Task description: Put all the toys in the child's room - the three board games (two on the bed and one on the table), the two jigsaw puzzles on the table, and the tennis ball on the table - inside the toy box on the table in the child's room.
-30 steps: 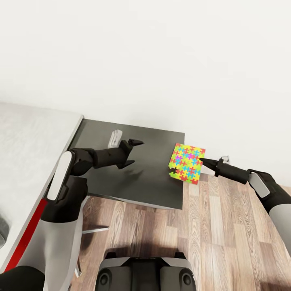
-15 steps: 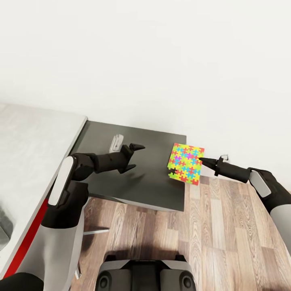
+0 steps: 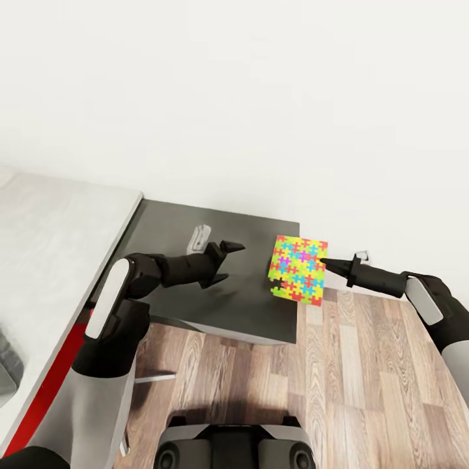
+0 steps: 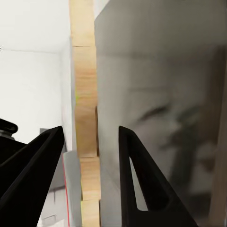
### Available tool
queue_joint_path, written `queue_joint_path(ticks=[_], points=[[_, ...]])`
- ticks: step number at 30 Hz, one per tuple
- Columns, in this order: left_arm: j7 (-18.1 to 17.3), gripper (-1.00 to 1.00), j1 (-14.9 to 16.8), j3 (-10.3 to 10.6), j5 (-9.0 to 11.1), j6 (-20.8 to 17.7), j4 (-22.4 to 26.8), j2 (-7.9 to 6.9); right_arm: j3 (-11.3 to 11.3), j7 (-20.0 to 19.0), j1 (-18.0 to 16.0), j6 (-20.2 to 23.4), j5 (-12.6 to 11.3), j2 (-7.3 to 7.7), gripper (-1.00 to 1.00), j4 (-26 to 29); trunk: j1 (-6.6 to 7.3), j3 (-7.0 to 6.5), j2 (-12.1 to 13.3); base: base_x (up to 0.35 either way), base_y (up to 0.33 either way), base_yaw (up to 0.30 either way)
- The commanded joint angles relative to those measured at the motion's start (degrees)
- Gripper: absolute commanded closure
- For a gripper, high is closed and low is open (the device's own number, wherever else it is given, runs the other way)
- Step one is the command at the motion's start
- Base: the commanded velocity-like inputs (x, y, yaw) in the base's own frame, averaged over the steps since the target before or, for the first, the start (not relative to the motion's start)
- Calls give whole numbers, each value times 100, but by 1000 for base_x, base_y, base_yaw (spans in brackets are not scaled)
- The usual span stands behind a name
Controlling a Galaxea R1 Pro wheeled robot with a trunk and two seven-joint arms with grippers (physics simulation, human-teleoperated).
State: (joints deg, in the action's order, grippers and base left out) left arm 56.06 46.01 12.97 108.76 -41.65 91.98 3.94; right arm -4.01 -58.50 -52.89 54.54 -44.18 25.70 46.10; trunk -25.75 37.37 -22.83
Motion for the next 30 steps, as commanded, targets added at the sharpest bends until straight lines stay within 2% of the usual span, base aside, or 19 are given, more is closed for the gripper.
queue_joint_path(ticks=[1,8,15,21,30], points=[[56,-100,-37,19,51,-11,6,3,-16,-10,8,37,-13,23,100,28,-4,-2,-9,0,0,2],[-81,-100,-240,101,74,-21,12,5,-2,1,46,96,-6,83,100,121,-4,-66,-9,0,0,1],[-572,-100,-314,146,81,-30,19,-3,3,8,58,112,-4,123,100,142,-4,-131,-9,0,0,0],[-797,-100,-480,127,83,-34,20,-73,5,12,63,123,-3,168,100,150,-4,-187,-9,0,0,0],[-864,-100,-597,103,84,-36,18,-231,5,14,65,126,-10,189,100,160,-4,-270,-9,0,0,0]])
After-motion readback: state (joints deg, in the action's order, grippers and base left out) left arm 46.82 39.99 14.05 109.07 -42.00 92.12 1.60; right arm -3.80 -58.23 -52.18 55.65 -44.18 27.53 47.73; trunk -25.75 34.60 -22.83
